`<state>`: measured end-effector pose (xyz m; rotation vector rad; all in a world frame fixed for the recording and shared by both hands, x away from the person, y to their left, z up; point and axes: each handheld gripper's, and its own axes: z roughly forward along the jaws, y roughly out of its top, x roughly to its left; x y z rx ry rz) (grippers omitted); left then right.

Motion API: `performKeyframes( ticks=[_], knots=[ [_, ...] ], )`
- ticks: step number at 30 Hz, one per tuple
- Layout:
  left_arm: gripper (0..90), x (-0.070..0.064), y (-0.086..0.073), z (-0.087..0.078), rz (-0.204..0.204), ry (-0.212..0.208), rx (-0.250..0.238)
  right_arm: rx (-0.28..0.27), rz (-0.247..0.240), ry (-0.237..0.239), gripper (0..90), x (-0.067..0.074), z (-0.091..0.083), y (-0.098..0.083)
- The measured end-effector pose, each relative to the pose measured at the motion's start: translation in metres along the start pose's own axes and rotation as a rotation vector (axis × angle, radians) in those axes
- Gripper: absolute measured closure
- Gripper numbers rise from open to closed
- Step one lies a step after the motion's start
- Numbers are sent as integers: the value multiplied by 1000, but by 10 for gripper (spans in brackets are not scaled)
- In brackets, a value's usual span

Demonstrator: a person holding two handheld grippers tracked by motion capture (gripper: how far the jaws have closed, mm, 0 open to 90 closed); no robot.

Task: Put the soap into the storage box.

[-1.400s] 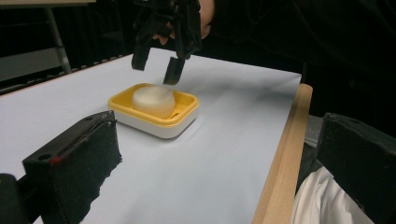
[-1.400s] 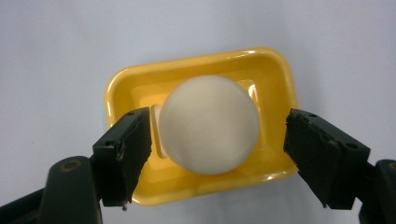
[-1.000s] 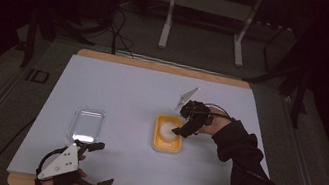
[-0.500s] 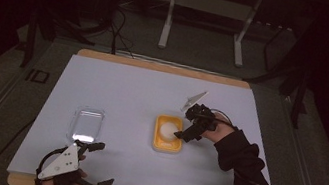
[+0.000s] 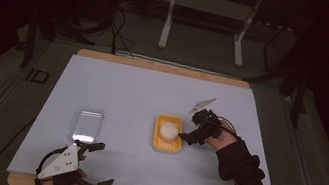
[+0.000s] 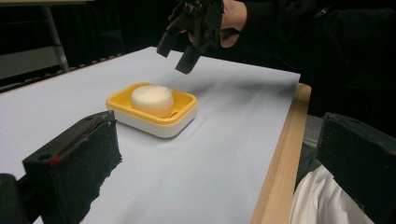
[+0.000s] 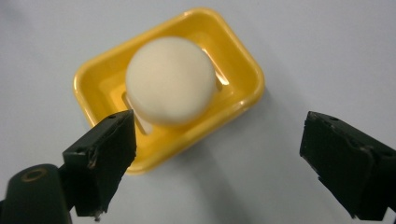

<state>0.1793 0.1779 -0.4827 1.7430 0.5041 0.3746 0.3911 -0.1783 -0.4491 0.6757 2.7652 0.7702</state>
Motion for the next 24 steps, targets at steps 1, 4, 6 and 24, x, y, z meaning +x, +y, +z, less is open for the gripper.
performKeyframes(
  ticks=[1,4,6,24],
  knots=[
    [1,0,0,0,0,0,1,0,4,-6,106,1,0,-2],
    [1,0,0,0,1,0,1,-5,30,-23,108,1,-1,-7],
    [1,0,0,0,0,2,0,-23,52,-37,109,1,-3,-10],
    [1,0,0,-1,2,2,1,-143,164,-120,108,4,-27,-45]
  ],
)
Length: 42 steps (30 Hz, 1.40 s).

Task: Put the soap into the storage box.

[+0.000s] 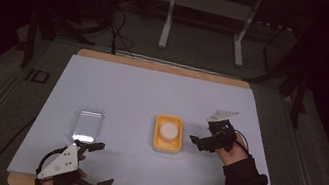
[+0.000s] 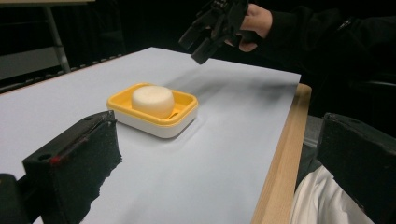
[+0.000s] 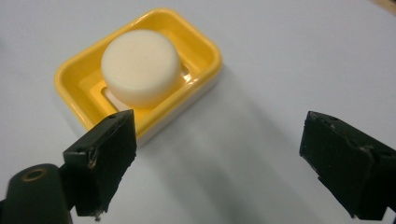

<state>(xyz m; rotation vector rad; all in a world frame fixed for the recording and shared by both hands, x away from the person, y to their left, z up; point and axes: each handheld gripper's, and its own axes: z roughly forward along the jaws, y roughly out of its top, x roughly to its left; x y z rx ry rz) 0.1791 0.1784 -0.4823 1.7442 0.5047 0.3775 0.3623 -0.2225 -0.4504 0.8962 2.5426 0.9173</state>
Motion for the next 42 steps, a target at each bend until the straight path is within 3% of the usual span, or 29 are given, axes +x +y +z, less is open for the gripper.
performKeyframes(
  ticks=[6,11,18,23,25,30,39,42],
  knots=[
    [1,0,0,0,2,1,2,-23,21,-2,108,1,-11,-12],
    [1,0,0,1,3,0,2,-48,1,-24,108,5,-17,-22],
    [1,-1,0,0,4,1,3,-109,17,11,109,8,-28,-33],
    [1,-1,0,0,5,-1,4,-140,9,-8,109,17,-34,-43],
    [1,-1,0,0,5,-1,3,-177,0,-15,109,21,-37,-49],
    [1,-1,0,1,5,-2,4,-218,16,2,108,24,-39,-57],
    [1,-2,0,1,7,-3,8,-246,13,-39,109,28,-43,-66],
    [1,-2,0,1,8,-5,9,-281,8,-69,109,32,-47,-72]
  ],
)
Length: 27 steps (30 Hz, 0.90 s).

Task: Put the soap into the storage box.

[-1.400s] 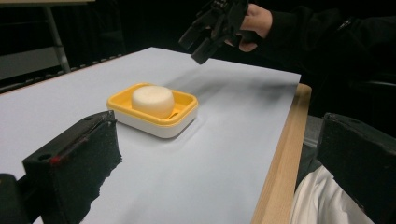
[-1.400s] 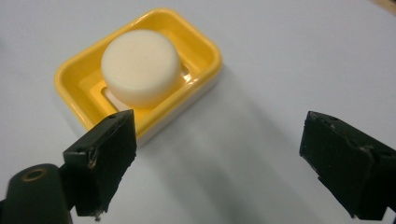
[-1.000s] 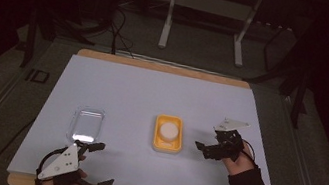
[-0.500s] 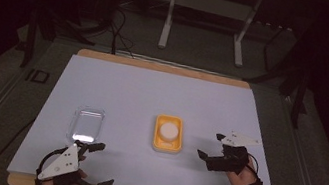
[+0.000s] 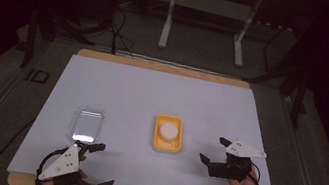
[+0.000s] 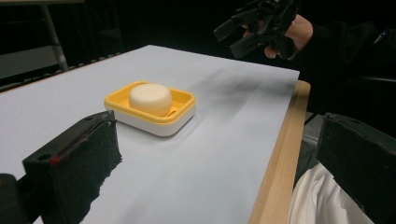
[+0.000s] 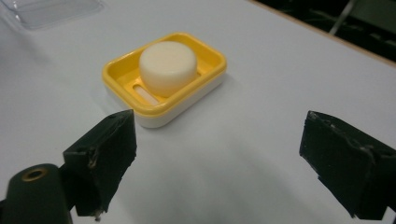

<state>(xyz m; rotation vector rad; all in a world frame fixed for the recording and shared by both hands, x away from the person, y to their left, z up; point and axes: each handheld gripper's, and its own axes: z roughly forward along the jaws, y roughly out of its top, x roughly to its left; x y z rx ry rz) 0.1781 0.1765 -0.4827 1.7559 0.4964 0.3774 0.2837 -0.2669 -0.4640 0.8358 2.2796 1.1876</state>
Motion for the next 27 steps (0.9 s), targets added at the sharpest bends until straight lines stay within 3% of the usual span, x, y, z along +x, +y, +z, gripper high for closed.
performKeyframes(
  ticks=[2,12,16,27],
  knots=[
    [1,0,0,0,0,0,-1,-42,-10,-18,109,3,-4,-4],
    [1,-1,0,0,3,0,1,-10,-9,-70,109,7,-7,-10],
    [1,-1,0,0,5,-1,7,-24,7,-95,132,3,-9,-11],
    [1,-1,0,0,3,-4,6,-19,21,-86,136,0,-7,-12]
  ],
)
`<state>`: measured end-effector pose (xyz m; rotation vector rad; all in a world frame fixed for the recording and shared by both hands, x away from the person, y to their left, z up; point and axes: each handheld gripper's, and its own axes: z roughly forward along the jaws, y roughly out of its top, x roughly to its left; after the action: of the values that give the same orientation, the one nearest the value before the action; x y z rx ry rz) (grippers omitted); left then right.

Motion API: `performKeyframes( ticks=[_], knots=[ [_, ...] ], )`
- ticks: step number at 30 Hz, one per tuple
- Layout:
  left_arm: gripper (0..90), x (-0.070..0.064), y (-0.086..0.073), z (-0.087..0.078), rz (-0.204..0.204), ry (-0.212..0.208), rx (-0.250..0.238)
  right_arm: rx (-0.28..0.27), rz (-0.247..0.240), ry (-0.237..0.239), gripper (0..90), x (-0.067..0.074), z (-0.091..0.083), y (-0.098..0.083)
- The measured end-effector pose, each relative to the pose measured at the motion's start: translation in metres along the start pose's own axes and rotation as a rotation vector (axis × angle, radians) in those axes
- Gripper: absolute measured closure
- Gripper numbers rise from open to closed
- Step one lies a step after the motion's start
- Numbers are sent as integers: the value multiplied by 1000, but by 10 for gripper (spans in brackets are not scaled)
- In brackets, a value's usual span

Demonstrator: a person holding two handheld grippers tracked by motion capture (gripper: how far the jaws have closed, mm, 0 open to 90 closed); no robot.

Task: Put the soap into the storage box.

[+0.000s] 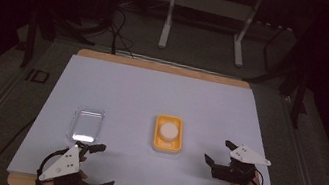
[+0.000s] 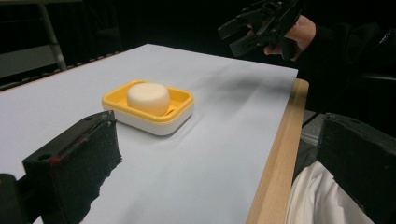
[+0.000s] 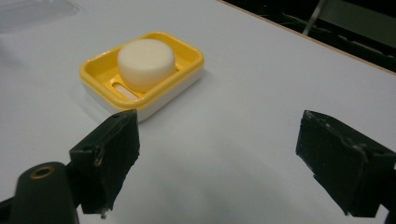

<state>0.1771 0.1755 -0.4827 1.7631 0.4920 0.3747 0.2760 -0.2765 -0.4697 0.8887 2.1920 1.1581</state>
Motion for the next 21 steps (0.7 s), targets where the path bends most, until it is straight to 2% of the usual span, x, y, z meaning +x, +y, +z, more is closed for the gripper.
performKeyframes(
  ticks=[8,21],
  knots=[
    [1,-1,0,-1,0,-3,-3,10,-23,9,141,0,2,1],
    [1,-1,0,0,1,-2,1,10,-3,23,154,-3,1,2]
  ],
)
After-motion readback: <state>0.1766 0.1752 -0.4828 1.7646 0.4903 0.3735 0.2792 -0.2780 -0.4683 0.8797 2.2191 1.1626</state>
